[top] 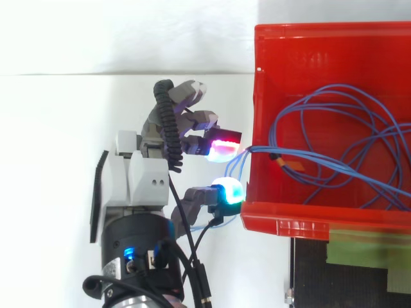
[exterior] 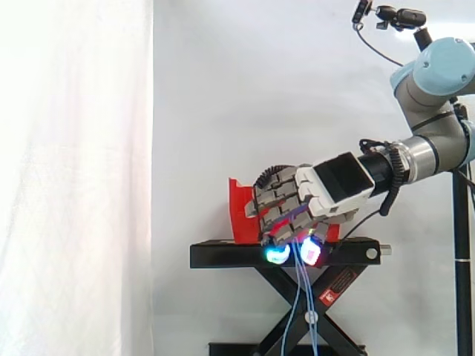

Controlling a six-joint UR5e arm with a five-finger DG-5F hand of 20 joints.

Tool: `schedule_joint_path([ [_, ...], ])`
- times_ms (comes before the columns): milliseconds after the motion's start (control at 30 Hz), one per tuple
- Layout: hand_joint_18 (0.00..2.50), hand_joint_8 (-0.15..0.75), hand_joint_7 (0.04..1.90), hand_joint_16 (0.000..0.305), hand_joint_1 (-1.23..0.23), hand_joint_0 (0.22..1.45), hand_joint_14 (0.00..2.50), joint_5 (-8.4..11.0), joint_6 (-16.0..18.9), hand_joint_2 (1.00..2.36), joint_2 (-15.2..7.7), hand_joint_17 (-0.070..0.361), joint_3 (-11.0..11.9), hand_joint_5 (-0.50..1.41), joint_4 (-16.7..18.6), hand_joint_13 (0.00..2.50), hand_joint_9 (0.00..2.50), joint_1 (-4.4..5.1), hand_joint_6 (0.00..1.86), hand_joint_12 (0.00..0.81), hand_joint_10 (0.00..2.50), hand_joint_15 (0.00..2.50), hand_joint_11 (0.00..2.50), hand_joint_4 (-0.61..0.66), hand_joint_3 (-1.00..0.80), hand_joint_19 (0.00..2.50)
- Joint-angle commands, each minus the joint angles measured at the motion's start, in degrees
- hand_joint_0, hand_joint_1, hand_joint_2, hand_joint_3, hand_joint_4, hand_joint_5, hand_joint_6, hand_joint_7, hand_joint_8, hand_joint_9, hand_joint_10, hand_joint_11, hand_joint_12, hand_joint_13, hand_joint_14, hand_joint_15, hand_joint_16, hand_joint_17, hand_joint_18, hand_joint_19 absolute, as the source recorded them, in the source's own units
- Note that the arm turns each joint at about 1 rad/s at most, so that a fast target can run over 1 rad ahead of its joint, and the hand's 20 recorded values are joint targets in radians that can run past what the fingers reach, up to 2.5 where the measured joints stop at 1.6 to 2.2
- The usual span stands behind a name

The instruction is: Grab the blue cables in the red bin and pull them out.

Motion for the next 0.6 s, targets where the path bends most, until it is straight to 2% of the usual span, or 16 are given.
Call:
schedule_joint_path([
  [0,0.49,0.249,0.73,0.047,-1.0,0.83,0.02,0.0,0.0,1.0,0.0,0.105,-1.1,0.84,2.2,0.57,0.8,0.03,0.01,0.345,0.02,0.35,0.61,0.13,-1.0,0.43],
  [300,0.49,0.249,0.77,0.046,-1.0,0.84,0.01,-0.09,0.0,1.0,0.2,0.104,-0.9,0.87,2.2,0.57,0.81,-0.06,0.01,0.343,0.02,0.35,0.62,0.12,-1.0,0.43],
  [500,0.5,0.251,0.88,0.046,-1.0,0.84,0.02,-0.09,0.0,1.0,0.2,0.104,-0.6,0.93,2.2,0.59,0.83,-0.06,0.0,0.343,0.02,0.34,0.62,0.11,-1.0,0.43],
  [567,0.5,0.25,0.88,0.046,-0.99,0.84,0.02,-0.09,0.0,1.0,0.2,0.104,-0.6,0.94,2.2,0.59,0.84,-0.06,0.05,0.343,0.02,0.35,0.62,0.11,-1.0,0.43],
])
